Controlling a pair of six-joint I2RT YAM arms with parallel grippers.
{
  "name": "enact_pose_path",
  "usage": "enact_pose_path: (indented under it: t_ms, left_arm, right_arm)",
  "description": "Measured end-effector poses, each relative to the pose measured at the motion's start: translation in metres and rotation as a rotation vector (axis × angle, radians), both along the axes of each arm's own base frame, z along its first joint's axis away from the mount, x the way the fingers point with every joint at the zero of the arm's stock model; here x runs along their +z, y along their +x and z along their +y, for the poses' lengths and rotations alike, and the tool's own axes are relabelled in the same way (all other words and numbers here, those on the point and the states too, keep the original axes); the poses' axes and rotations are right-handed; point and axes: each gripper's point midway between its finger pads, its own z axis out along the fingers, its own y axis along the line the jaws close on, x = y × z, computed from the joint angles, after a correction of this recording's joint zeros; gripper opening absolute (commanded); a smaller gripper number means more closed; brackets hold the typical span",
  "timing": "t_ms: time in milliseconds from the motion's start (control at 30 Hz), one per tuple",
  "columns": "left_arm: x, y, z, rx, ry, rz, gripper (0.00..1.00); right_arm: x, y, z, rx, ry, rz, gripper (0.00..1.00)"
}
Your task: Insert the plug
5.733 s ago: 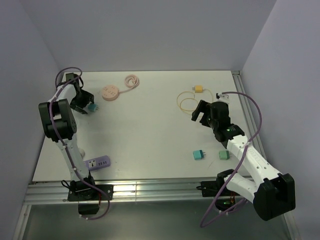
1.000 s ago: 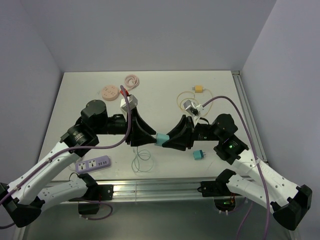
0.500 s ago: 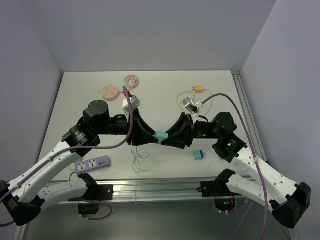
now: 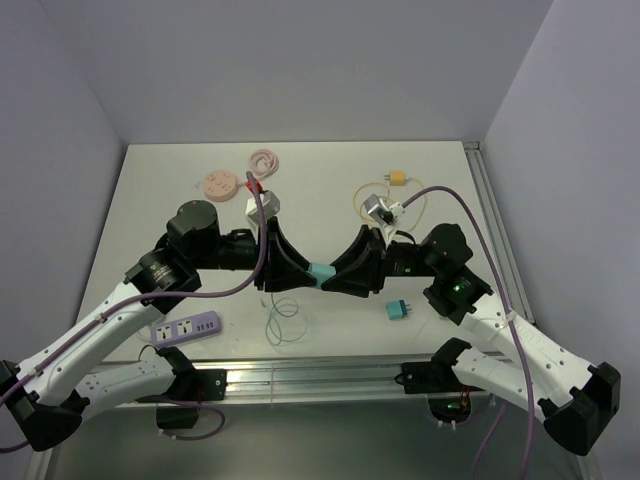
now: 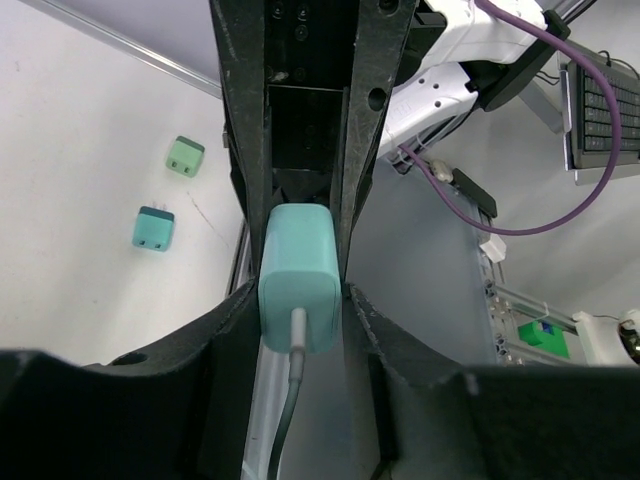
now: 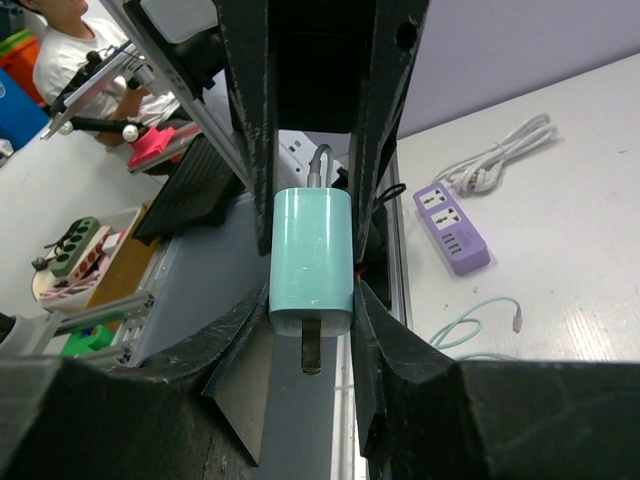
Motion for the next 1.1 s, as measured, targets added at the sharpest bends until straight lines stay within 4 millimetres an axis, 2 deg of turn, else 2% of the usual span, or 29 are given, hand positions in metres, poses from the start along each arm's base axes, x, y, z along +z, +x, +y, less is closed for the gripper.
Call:
enact_pose_path:
  t_ms: [100,167,267,367,400,433,467,500,567,600,700,767,800,900,967,1100]
  left_arm:
    - [-0.002,0.0,-0.003,-0.007,0.003,0.01,0.43]
    - [-0.004,0.001,-0.005,-0.006,0.01,0.02,0.4]
    - [-0.007,0.003,-0.006,0.003,0.021,0.026,0.3]
    - [-0.007,0.003,-0.005,0.005,0.024,0.022,0.06]
    - [-0.007,0.003,-0.005,0.01,0.026,0.022,0.0]
    - [-0.007,0.003,-0.005,0.013,0.028,0.02,0.0]
    - [-0.007,0.004,-0.005,0.02,0.032,0.02,0.0]
    - [-0.007,0.005,-0.005,0.032,0.038,0.021,0.0]
    - [-0.005,0.01,-0.004,0.071,0.049,0.019,0.0]
    - [-0.003,0.014,-0.003,0.1,0.056,0.019,0.0]
    - [0.003,0.032,0.003,0.239,0.087,0.025,0.0]
    - [0.007,0.048,0.011,0.351,0.119,0.039,0.0]
    - [0.01,0.058,0.016,0.414,0.134,0.05,0.0]
    - [0.018,0.088,0.032,0.56,0.155,0.088,0.0]
    - [0.018,0.115,0.048,0.666,0.173,0.133,0.0]
    - [0.004,0.181,0.092,0.895,0.229,0.281,0.0]
  right_arm:
    - [-0.001,0.002,0.002,0.002,0.001,-0.002,0.0]
    - [-0.003,0.004,0.004,0.003,-0.004,0.004,0.0]
    - [-0.004,0.004,0.004,0.004,-0.009,0.012,0.0]
    - [-0.004,0.005,0.004,0.003,-0.009,0.014,0.0]
    - [-0.004,0.005,0.004,0.003,-0.009,0.013,0.0]
    - [-0.005,0.005,0.004,0.002,-0.01,0.014,0.01]
    - [-0.005,0.005,0.004,-0.001,-0.011,0.014,0.08]
    - [-0.005,0.006,0.004,-0.006,-0.017,0.017,0.3]
    - [-0.004,0.01,0.004,-0.031,-0.032,0.023,0.5]
    - [-0.003,0.014,0.004,-0.052,-0.042,0.027,0.7]
    - [-0.004,0.04,0.001,-0.204,-0.081,0.055,0.88]
    - [-0.01,0.055,-0.004,-0.301,-0.114,0.082,0.93]
    - [-0.015,0.065,-0.009,-0.364,-0.138,0.105,0.99]
    - [-0.03,0.086,-0.024,-0.526,-0.198,0.155,1.0]
    - [-0.041,0.097,-0.037,-0.63,-0.238,0.189,1.0]
    - [-0.057,0.116,-0.061,-0.809,-0.32,0.253,0.99]
